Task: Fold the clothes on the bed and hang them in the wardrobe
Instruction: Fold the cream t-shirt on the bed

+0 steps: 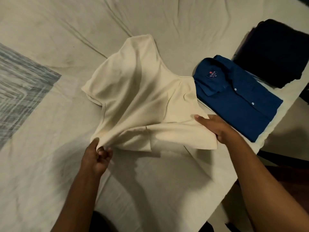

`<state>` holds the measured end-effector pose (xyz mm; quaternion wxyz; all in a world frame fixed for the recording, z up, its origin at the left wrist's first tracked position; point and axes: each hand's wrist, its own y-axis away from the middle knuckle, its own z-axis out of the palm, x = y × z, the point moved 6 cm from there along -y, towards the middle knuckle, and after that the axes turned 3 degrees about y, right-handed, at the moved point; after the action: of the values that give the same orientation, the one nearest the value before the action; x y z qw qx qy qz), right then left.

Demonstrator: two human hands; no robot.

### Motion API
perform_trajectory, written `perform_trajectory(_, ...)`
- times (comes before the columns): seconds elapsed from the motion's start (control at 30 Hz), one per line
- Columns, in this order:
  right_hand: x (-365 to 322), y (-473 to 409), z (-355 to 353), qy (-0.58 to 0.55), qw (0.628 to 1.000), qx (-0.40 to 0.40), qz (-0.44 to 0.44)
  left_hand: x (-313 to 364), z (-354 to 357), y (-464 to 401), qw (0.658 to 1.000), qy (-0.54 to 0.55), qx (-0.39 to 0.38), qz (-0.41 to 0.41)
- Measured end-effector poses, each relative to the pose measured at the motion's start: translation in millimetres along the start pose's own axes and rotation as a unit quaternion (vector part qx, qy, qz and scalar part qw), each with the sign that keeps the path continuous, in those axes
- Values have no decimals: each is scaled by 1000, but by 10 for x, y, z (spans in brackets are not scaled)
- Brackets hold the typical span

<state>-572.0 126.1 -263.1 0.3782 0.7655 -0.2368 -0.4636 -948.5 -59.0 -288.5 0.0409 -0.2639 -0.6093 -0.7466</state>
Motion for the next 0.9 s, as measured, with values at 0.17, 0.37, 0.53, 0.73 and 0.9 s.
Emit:
perform_trajectory(0.17, 552, 27, -98, 31, 991, -86, 93, -519, -380, 107, 987, -52, 139, 63)
perform_trajectory(0.37, 855, 83, 47, 11, 989, -114, 94, -1315, 32, 237, 919, -376, 101, 58)
perform_trajectory(0.53, 745, 66, -13, -125, 983, -106, 77, -937, 455, 120, 933, -307, 70, 172)
perform_trajectory(0.73, 802, 93, -423, -20, 991, -65, 117, -1049, 98, 637, 681, -718, -137, 34)
perform_trajectory(0.9, 995, -113, -826, 440, 883, 128, 103, -1572, -468, 780, 460, -865, -180, -90)
